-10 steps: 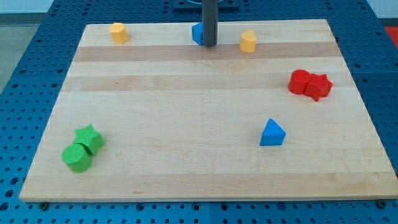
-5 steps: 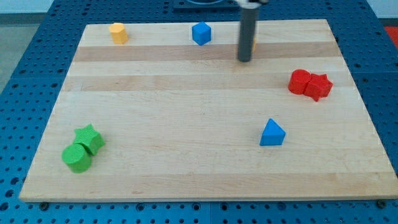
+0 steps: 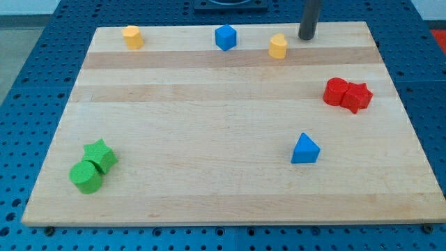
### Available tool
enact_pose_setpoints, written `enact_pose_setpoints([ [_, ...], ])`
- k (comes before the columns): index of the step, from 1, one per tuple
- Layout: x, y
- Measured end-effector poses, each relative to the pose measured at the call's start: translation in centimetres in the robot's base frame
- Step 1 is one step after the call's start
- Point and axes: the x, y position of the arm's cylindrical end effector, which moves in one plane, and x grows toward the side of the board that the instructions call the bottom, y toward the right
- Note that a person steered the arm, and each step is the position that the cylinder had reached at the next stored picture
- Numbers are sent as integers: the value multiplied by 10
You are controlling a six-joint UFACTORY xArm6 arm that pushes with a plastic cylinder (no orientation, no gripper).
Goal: Slide the heart below the cube
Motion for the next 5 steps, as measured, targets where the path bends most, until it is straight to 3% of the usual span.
enact_pose_setpoints([
  [5, 86, -146],
])
